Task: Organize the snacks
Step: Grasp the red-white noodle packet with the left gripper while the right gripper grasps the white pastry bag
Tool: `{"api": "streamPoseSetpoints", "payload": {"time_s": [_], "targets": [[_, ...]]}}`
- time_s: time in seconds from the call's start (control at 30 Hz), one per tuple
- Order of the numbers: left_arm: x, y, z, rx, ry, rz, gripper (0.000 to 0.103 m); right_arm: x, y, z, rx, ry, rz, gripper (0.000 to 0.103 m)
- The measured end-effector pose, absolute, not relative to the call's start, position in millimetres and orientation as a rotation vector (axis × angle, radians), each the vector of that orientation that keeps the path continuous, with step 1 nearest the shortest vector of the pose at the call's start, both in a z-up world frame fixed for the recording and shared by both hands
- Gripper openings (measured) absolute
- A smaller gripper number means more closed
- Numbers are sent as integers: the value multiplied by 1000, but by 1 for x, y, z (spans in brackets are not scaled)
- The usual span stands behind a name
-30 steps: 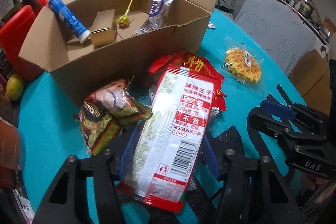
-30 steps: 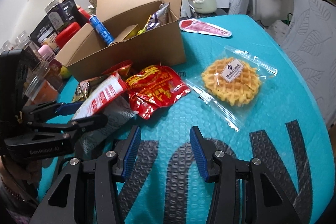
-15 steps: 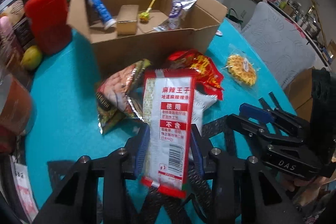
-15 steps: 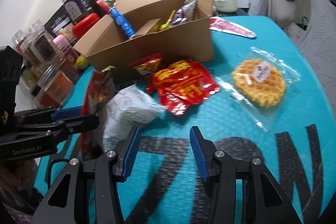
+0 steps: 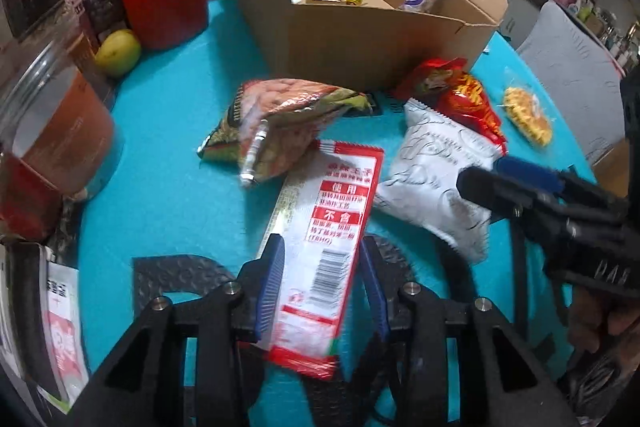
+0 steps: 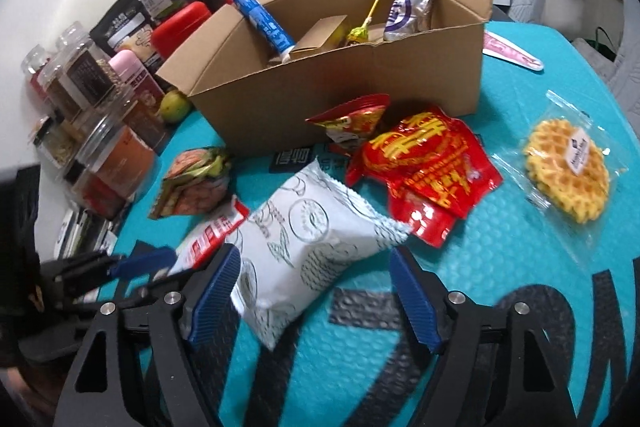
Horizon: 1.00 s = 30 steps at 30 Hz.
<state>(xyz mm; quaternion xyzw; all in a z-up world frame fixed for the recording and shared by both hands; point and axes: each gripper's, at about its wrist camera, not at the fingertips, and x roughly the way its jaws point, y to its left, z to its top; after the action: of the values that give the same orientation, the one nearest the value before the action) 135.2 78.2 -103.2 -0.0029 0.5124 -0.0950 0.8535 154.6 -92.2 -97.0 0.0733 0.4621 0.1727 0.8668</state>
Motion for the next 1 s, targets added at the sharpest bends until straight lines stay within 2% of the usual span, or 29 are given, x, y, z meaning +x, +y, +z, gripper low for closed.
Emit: {"api": "streamPoseSetpoints", "payload": {"time_s": [0.13,0.2,0.23,0.27,0.33,0.5,0.57,0.6,0.63,0.67,0.73,1.0], "targets": [[137,77,-105,33,1065,-203,45,167,-84,-99,155,987,335,83],[138,76,-106,59,1066,-180,55,174,-80,-101,157,1004,325,83],[141,76,-110,70,1092,-157,66,176,-78,-102,156,1010,322,83],[145,78,-117,55,1129,-149,71,179,-76,-104,147,1019,319,84],[144,83,-114,33,1087,-163,75,184,-71,-108,128,1035,315,86],[144,86,-114,54,1060,-171,75,185,-64,-115,89,1028,327,84],[143,84,-114,65,1043,-164,74,180,-64,-116,68,1012,342,73],[142,83,-115,67,1038,-164,72,178,-67,-116,69,1005,355,72],[140,81,-114,68,1027,-175,58,176,-68,-116,71,1004,362,69],[138,79,-112,76,1019,-179,50,174,-71,-115,76,1004,375,64],[135,73,-113,92,1025,-189,50,170,-76,-115,86,1009,401,57],[123,60,-112,92,1060,-249,50,137,-99,-113,36,1019,446,56]]}}
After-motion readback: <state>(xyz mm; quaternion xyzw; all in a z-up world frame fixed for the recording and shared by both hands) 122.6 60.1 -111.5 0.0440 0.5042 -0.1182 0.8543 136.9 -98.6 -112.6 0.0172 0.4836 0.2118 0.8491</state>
